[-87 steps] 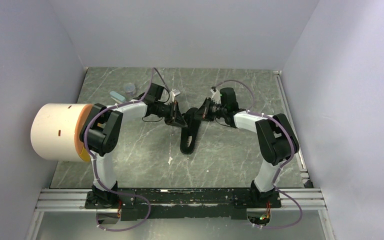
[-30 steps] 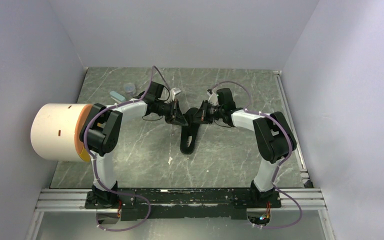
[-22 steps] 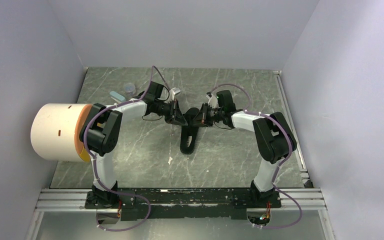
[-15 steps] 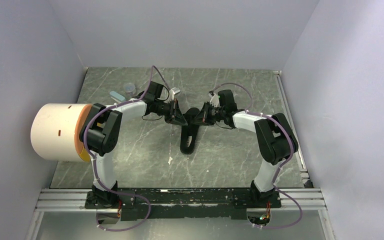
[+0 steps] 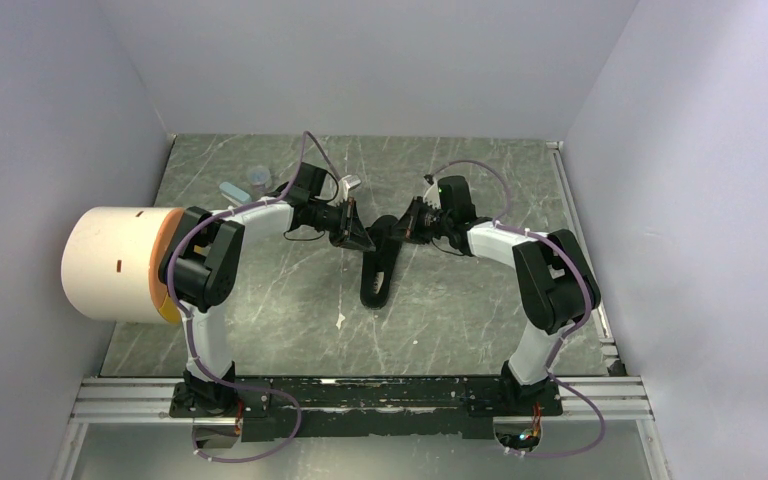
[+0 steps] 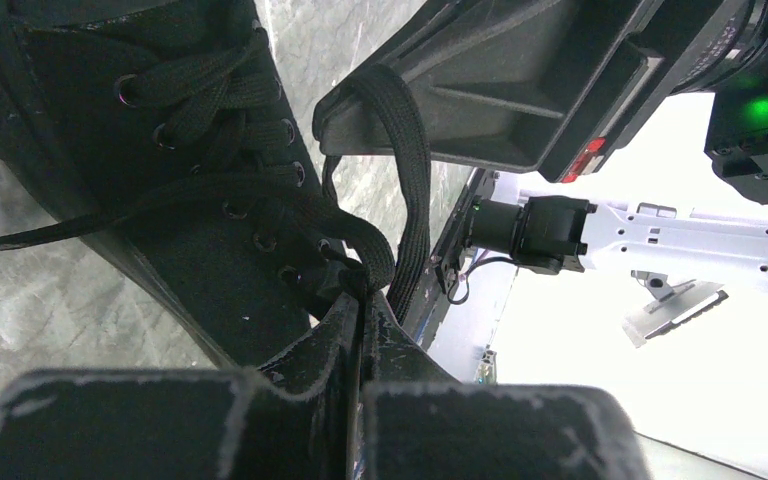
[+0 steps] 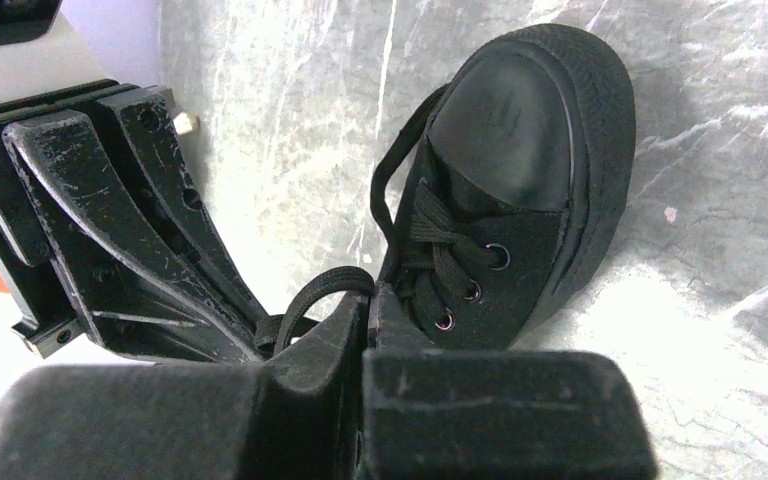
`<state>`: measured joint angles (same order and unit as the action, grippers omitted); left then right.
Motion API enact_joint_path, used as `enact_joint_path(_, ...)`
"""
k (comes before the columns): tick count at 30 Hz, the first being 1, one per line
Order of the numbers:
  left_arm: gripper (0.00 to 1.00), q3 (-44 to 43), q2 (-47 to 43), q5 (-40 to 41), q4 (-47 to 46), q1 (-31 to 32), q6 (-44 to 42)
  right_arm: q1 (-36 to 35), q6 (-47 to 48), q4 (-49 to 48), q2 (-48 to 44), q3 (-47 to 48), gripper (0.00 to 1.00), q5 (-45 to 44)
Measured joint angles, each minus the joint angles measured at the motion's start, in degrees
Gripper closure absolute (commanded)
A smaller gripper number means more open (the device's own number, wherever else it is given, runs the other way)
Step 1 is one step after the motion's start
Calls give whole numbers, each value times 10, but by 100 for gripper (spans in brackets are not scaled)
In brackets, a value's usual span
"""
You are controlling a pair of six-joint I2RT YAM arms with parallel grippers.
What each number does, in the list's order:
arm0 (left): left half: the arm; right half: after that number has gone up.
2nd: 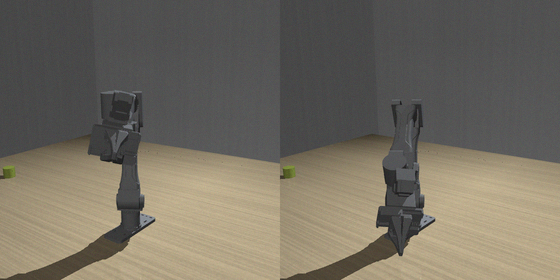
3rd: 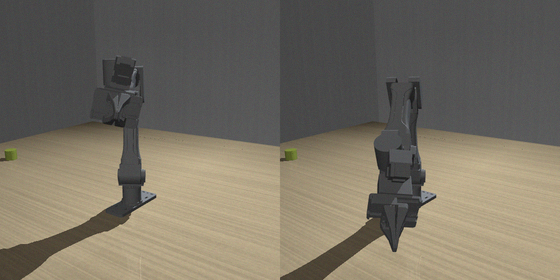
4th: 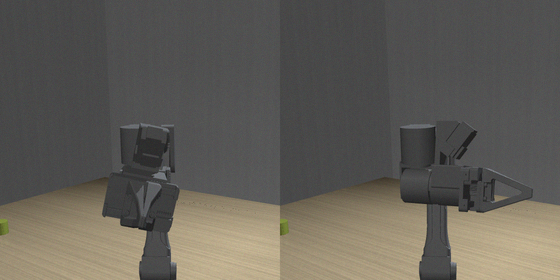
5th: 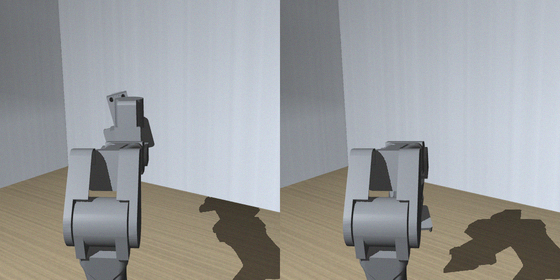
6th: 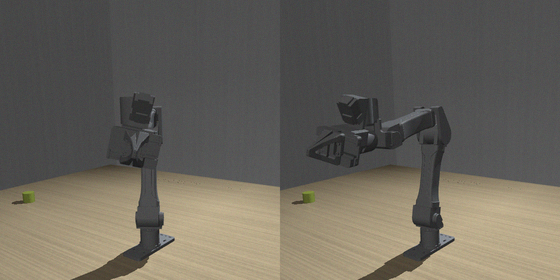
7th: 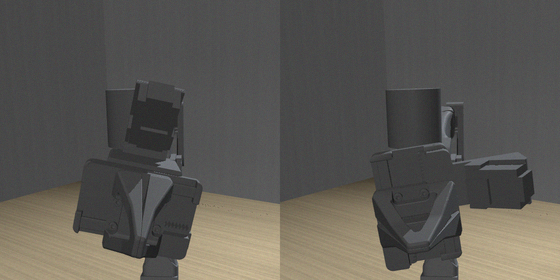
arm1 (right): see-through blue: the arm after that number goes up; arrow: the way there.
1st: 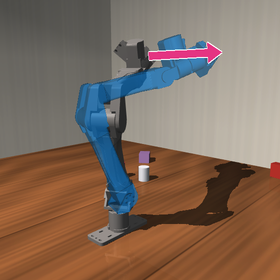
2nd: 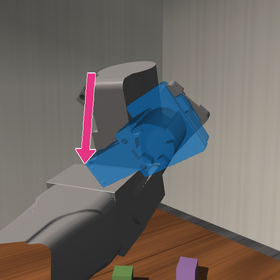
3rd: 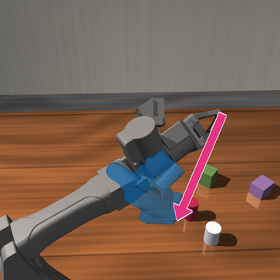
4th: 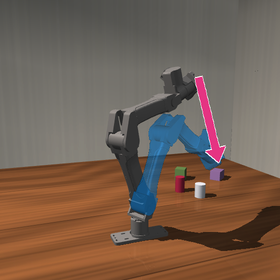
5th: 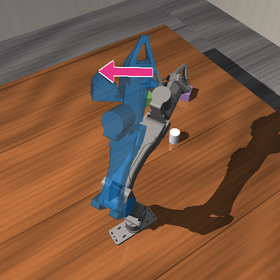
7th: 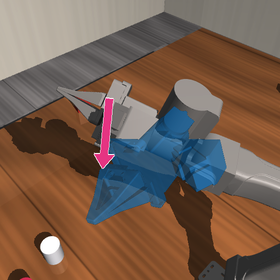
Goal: Tie the shoes
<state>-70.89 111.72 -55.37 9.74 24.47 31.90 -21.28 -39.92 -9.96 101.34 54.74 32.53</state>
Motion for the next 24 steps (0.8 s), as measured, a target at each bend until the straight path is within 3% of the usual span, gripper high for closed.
enact_joint_path(24,95,0,0,-3,0,0,0,-35,5,0,-16,-18,100,2)
